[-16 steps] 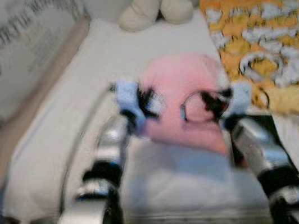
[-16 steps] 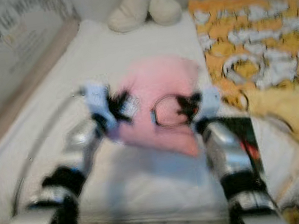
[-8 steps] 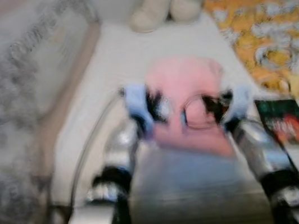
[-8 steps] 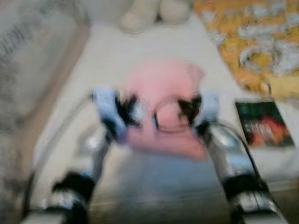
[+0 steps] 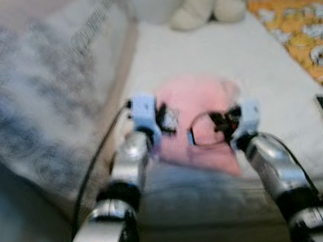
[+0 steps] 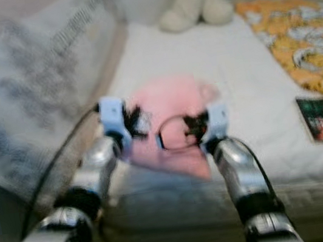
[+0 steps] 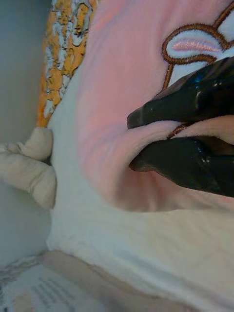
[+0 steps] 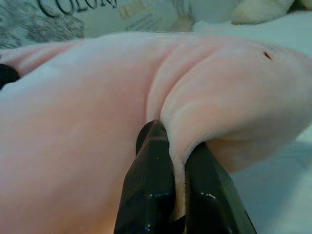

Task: Clean up the room

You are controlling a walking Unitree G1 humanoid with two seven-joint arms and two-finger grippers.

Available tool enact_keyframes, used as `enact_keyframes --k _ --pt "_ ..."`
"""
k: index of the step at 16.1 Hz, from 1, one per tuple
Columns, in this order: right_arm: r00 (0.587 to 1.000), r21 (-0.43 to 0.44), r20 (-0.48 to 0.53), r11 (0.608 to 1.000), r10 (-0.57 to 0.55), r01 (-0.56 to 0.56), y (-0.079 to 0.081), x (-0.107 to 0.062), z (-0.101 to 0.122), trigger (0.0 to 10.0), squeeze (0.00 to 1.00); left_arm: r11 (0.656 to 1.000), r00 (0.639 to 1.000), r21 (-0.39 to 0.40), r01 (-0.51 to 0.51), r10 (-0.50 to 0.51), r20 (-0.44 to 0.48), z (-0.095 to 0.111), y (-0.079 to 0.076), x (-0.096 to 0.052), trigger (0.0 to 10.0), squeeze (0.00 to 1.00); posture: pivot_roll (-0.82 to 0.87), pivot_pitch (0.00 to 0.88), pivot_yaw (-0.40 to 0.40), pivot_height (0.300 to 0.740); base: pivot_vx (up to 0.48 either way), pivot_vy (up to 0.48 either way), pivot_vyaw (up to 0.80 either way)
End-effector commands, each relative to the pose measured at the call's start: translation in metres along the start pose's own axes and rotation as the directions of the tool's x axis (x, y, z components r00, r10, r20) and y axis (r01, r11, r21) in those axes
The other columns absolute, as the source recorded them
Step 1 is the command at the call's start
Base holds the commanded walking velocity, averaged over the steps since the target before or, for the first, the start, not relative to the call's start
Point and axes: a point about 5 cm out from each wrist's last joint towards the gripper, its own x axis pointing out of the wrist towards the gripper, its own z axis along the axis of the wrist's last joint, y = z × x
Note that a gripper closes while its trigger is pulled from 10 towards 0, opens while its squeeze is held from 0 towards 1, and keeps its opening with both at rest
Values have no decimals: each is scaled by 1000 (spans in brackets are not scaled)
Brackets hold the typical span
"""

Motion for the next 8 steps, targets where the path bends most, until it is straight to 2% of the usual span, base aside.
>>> enact_keyframes --k 1,8 --pt "996 -26 64 998 55 -53 10 6 16 10000 0 1000 999 23 5 -7 48 12 -2 3 10000 0 49 0 24 740 469 0 550" --pt "998 -43 52 998 45 -42 6 4 16 10000 0 1000 999 23 18 -19 38 11 -6 5 10000 0 42 0 24 740 469 0 483"
